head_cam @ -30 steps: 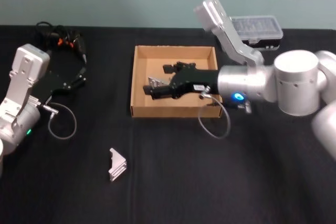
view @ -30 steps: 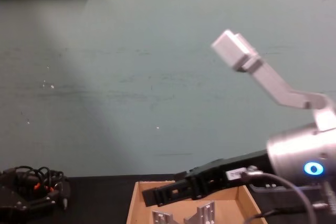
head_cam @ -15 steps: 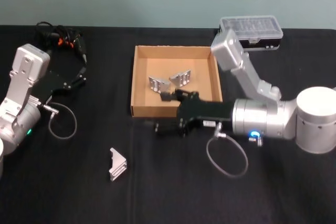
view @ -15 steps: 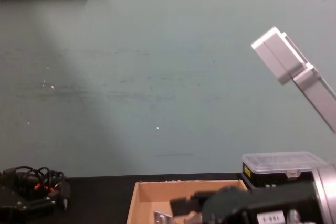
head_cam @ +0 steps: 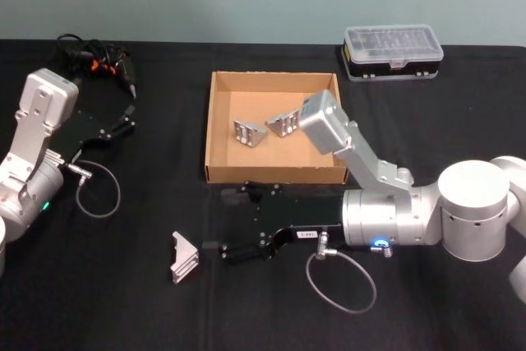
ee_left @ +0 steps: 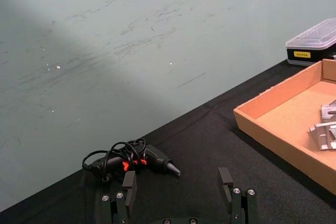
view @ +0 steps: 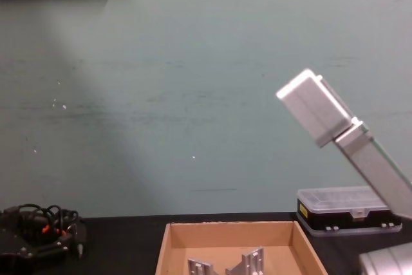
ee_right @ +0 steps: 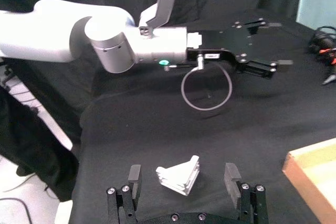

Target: Use one hand to pick up the angle iron from the table and place it into the box.

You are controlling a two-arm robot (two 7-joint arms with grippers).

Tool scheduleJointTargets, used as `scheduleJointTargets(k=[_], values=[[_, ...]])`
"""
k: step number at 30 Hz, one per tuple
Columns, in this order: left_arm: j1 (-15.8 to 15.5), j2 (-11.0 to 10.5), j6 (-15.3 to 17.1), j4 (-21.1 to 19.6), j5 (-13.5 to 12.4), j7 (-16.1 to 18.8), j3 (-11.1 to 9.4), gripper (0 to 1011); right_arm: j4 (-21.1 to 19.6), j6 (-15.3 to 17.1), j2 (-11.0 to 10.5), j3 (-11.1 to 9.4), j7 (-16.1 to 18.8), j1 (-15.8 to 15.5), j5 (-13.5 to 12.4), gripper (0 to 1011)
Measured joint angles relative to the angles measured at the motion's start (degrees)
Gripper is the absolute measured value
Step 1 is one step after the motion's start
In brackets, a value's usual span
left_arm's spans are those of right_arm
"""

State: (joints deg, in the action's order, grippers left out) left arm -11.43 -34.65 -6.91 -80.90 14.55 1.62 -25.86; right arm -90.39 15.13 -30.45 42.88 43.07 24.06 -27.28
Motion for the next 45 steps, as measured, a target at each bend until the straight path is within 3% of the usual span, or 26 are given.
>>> scheduleJointTargets(k=[5,19,32,45], values=[[0.00,0.00,0.00,0.00,0.00,0.00,0.00,1011,1.15,-0.92,0.56,1.79,0.54,0.89,0.26,1004],[0.00,0.00,0.00,0.00,0.00,0.00,0.00,1011,4.39,-5.49,2.17,4.45,0.55,1.52,2.26,1004],[0.00,0.00,0.00,0.00,0.00,0.00,0.00,1011,6.02,-9.39,4.42,5.91,0.15,1.17,5.93,1004],[0.00,0.00,0.00,0.00,0.00,0.00,0.00,1011,8.53,-9.95,6.82,6.00,-1.37,1.05,9.27,1004]])
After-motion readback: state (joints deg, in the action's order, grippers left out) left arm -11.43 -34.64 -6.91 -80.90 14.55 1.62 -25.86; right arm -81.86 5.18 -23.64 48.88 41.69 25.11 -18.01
